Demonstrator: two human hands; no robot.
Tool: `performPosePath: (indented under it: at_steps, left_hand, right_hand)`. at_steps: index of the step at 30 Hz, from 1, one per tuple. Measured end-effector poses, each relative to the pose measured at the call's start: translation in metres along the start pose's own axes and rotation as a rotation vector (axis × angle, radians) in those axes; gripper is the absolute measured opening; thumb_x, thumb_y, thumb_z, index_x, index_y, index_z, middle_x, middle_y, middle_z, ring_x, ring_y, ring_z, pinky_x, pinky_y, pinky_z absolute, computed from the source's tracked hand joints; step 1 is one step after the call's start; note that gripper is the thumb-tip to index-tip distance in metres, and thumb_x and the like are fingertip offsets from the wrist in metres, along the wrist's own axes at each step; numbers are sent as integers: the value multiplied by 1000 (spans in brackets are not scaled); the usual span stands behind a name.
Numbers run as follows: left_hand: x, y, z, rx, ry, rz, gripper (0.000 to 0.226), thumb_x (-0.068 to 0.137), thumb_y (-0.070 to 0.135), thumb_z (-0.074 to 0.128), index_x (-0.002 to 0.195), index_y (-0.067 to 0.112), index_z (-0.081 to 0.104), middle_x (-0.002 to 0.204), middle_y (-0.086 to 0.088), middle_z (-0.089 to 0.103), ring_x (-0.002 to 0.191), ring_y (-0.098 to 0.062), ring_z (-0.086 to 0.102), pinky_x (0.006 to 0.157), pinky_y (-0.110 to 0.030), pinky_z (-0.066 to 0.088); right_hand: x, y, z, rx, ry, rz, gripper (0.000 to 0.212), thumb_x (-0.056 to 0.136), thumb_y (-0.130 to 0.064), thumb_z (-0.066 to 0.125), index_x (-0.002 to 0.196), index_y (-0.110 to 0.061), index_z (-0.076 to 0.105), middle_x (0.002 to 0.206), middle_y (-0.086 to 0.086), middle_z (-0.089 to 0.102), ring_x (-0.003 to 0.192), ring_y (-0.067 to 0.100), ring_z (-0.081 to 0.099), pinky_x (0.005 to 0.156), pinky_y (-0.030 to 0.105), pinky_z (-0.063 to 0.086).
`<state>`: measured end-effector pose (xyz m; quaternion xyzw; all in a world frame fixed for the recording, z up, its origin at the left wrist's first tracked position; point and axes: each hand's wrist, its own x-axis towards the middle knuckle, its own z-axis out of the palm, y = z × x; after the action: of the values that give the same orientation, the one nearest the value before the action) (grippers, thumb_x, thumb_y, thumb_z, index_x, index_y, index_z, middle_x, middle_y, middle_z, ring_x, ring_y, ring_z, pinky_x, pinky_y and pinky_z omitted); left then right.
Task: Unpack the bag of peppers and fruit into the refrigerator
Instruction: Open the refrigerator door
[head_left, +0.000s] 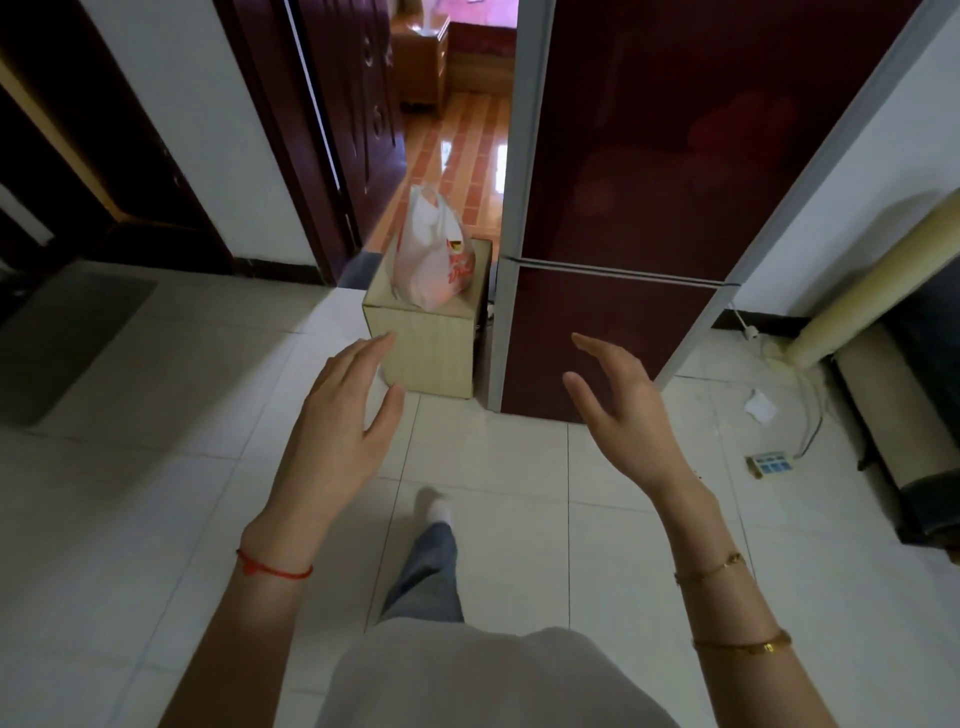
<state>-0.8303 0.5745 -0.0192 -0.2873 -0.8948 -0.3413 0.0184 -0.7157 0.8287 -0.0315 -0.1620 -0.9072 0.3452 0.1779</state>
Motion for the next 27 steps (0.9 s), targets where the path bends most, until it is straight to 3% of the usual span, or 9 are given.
performPosePath:
  at_steps: [11,14,17,20,23,27]
  left_hand:
    - [205,-53,24,-30,-83,89,49,96,26,50,144,18,41,147,-1,46,135,-14,41,107,-20,31]
    - [251,-64,28,-34,-139,120,51,96,31,47,145,21,39,148,-1,44,137,-16,41,109,-30,40]
    - [284,-70,32,-45,-180,133,54,94,38,42,145,22,39,149,-1,44,137,-18,41,109,-37,43]
    - [305,-71,37,-79,-207,132,56,93,39,41,146,21,38,150,-2,42,137,-17,40,110,-32,40]
    - [321,-71,43,-98,-224,134,58,92,39,42,147,22,36,152,-1,40,140,-18,38,111,-37,41]
    - [339,-71,51,-142,-225,113,55,94,37,44,147,22,37,151,-1,41,140,-18,38,110,-43,43]
  right_hand:
    - [178,17,42,-13,62,57,44,98,-30,55,140,-16,50,139,-2,54,133,13,44,107,22,33]
    - [212,17,49,-23,90,82,44,98,-29,55,140,-15,50,139,0,54,132,14,44,107,22,32]
    - [232,20,54,-23,91,125,45,98,-30,54,141,-18,48,141,-2,52,134,12,42,107,20,30]
    - [245,24,56,-39,102,147,45,98,-32,54,141,-19,47,141,-3,51,134,10,41,104,11,25]
    - [257,27,56,-47,119,151,45,98,-31,54,141,-20,47,140,-4,52,133,9,41,102,4,21]
    - [272,29,52,-65,131,130,45,98,-31,54,142,-19,47,140,-4,51,133,10,41,106,13,26]
